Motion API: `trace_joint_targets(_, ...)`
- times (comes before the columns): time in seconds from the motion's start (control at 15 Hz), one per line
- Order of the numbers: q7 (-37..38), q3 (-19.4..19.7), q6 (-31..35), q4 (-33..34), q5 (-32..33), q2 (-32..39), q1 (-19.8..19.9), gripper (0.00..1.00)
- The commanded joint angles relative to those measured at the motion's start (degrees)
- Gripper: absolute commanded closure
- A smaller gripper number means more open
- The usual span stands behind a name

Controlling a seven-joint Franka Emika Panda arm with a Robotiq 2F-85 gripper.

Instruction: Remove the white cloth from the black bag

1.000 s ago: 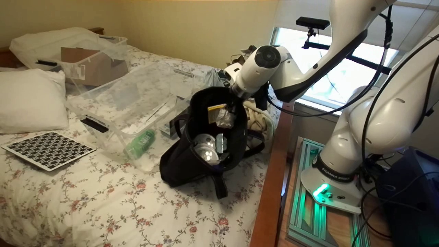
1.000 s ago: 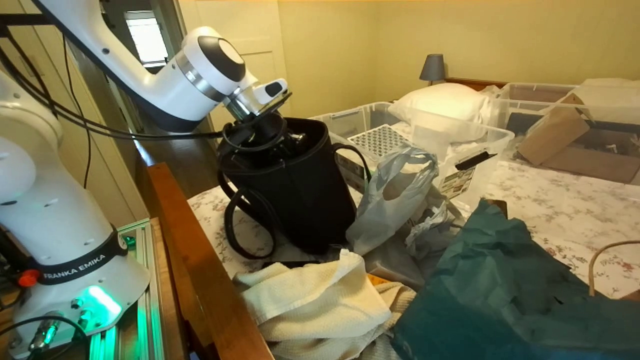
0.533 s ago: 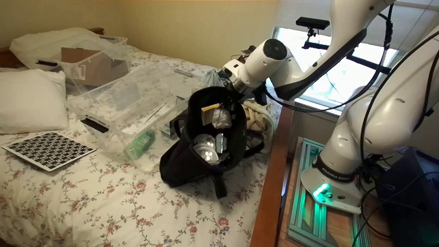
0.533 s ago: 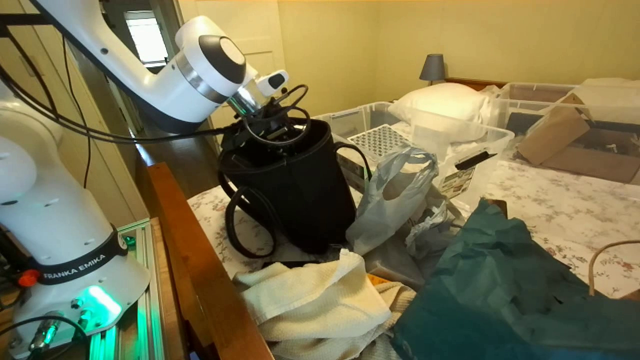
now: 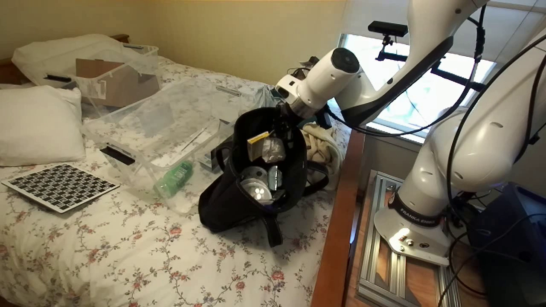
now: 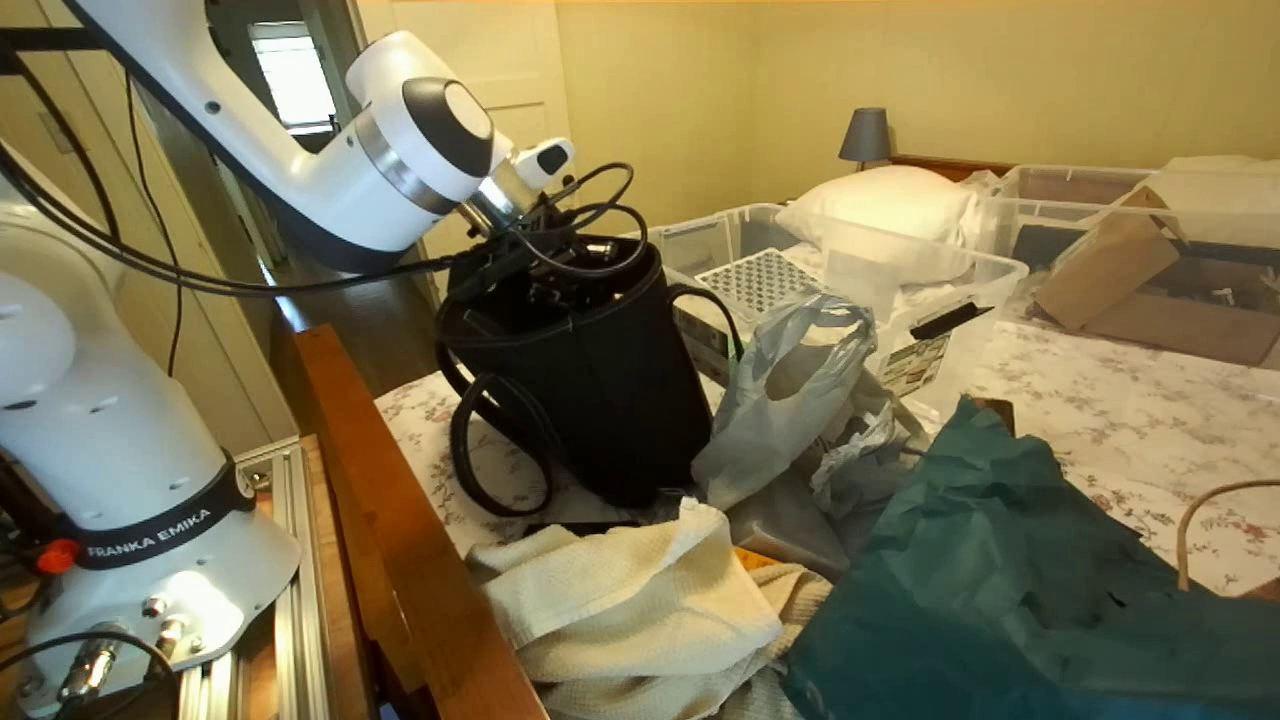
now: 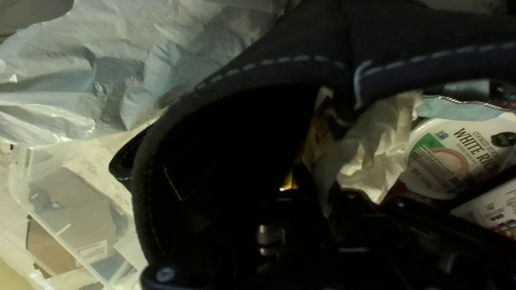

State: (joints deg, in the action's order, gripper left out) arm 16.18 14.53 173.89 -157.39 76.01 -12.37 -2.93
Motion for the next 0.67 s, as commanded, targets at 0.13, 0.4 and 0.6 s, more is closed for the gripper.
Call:
trace_joint_targets(0.13, -9.6, 1.9, 3.2, -0.1, -4.7, 6.3, -2.4, 0.98)
trace_joint_targets(0.4, -14.3, 2.0, 4.3, -0.2, -7.3, 9.3, -2.9, 0.98)
trace_joint_targets(0.6, -17.0, 1.7, 4.9, -0.1, -9.5, 10.8, -2.9, 0.98)
